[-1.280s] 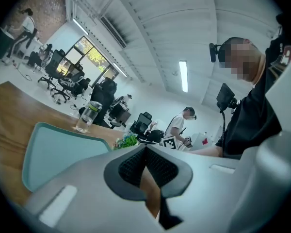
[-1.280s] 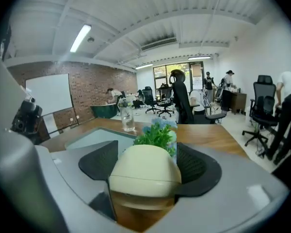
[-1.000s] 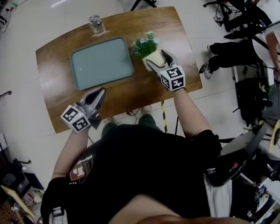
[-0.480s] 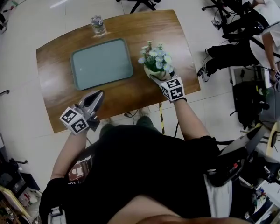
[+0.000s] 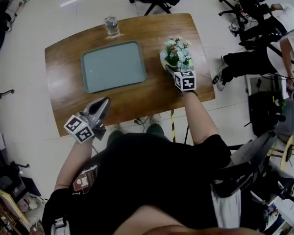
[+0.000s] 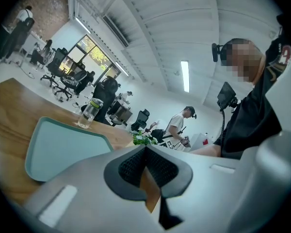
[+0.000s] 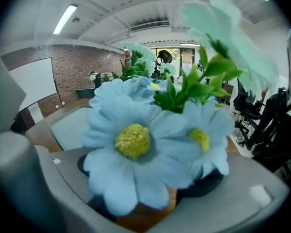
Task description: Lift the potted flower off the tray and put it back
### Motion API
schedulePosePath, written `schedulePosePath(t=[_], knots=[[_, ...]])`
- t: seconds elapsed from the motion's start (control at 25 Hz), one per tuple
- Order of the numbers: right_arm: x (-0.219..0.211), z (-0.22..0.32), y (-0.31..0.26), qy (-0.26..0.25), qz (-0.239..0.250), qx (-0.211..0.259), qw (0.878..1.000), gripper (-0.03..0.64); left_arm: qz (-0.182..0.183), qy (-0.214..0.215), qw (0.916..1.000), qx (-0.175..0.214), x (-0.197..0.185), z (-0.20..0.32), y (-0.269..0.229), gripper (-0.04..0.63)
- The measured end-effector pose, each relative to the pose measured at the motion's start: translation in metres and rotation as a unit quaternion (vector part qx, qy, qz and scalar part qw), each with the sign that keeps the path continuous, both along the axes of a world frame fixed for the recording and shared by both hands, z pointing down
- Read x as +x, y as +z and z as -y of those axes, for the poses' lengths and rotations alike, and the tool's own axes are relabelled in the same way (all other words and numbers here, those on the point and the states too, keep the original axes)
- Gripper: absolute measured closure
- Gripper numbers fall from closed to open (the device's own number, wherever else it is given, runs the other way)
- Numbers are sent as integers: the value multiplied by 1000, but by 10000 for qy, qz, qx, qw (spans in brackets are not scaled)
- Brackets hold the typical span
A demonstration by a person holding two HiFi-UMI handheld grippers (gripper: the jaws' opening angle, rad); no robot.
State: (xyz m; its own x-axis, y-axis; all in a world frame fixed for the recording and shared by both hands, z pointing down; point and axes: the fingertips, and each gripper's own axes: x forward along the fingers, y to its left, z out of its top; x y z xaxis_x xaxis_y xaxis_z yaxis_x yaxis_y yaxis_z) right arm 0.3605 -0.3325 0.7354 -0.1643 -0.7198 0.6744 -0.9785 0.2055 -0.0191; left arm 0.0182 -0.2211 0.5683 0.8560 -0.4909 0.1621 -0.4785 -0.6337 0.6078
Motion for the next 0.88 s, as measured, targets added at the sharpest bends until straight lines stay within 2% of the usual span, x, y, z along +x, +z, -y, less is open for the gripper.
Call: schedulePosePath(t=[0.12,0.24,0.4,0.6,0.68,0.76,0.88], knots=[[21,9,1,221,7,-9,9998,206,18,-55,10000,-8,-4,-1,1,598],[34,11,4,210,1,-132,9997,201,35,-88,10000,-11,-9,-3,2,598],[42,3,10,118,10,-457,9989,127,3,-94,9999,82,-17,-6,8,598],[31,-61,22,240,461,-637,9966,118,-54,-140,9997,169,-21,-6,8,598],[4,-99,23,-8,928,-766,9927,153,-68,-152,9996,225,-23,-6,2,598],[-36,-129,9,-517,1419,-748,9857,210,-111,-221,9993,271,-27,-5,-6,598],[-87,-143,-39,-1171,1907,-333,9741,296,-168,-335,9986,372,-35,-4,-19,598]])
